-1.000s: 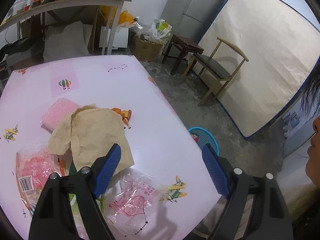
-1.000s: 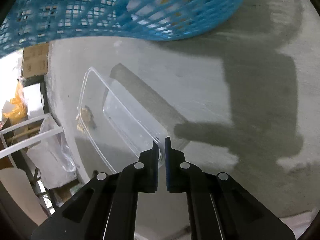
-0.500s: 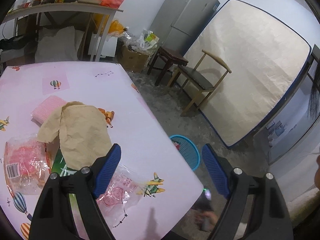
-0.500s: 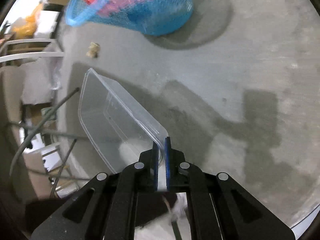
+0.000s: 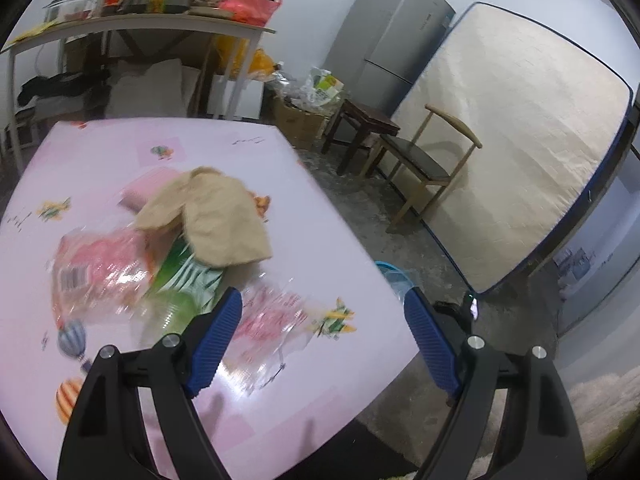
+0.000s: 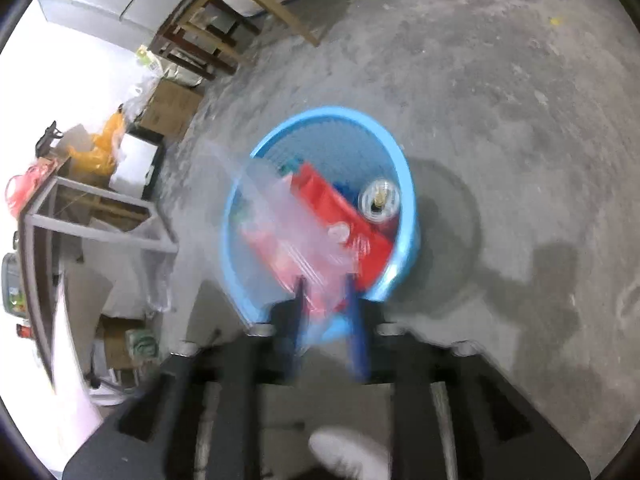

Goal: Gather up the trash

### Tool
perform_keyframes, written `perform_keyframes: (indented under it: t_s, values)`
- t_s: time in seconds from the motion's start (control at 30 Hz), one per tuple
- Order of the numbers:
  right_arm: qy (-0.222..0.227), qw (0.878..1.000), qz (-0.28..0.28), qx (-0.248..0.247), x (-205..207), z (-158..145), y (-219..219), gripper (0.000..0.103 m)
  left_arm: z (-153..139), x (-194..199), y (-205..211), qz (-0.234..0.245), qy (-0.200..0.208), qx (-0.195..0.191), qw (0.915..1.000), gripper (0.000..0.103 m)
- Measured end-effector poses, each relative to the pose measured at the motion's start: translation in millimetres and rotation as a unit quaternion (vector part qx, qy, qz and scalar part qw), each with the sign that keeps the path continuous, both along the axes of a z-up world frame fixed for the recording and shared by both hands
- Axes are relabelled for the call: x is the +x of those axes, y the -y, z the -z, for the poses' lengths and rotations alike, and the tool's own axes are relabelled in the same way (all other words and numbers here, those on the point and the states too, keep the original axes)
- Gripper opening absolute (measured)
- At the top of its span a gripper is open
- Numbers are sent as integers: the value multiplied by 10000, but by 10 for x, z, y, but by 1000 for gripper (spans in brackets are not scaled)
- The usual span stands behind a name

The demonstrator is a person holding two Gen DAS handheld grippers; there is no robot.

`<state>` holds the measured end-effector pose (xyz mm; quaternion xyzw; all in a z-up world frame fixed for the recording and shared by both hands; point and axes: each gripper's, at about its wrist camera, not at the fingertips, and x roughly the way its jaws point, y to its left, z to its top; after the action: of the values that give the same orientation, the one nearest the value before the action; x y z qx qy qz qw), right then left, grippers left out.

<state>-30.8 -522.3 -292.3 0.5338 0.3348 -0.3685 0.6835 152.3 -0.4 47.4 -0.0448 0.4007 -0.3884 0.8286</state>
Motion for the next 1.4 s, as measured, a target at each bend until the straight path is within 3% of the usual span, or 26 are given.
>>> perform_keyframes:
  t_s: [0.13,0.27,0.43,0.53,0.6,0.73,0.8,0.9,0.97,1.07,1.17,1.23,1.4]
  values:
    - [-190,9995,260,-61,-32,37,22,40,46,-91,-231,-315,31,55,9995,81]
    - [-298,9994,77,-168,-174,-90,-141,44,140,-100,-419,-512,12,26,9987,82]
    - [-262,9972,-406,-573,-290,-624,-414,44,273,-65,-556,-616,-138,3,9980,82]
    - [-124,9897,-1085,-926,-206,-1072,-754,45,320,-96,-640,-711,-51,122,9974,82]
    - [-4,9803,-1581,-1188,-32,-1360,-973,47,345,-120,-705,-763,-6,146,9970,82]
    - [438,9502,-2590,-1674,553,-2004,-1423,49,423,-155,-797,-857,-28,93,9963,82]
    - [875,9358,-2987,-1654,818,-2263,-1650,52,442,-181,-812,-907,53,126,9958,82]
    - [1493,9025,-3764,-1467,1207,-2562,-2099,62,452,-234,-808,-967,265,209,9947,82]
    - [1654,8799,-4314,-1106,1458,-2610,-2386,69,474,-255,-814,-993,369,248,9941,82]
    - [1638,8590,-4843,-261,1781,-2486,-2806,69,547,-258,-817,-1040,395,311,9933,82]
    - [1407,8580,-4937,186,1990,-2333,-3052,69,629,-210,-826,-1051,336,340,9933,82]
    - [1115,8660,-4873,144,2130,-2240,-3156,69,661,-164,-841,-1038,281,320,9937,82]
    - [822,8702,-4858,-25,2344,-2185,-3317,65,528,13,-908,-960,273,64,9950,82]
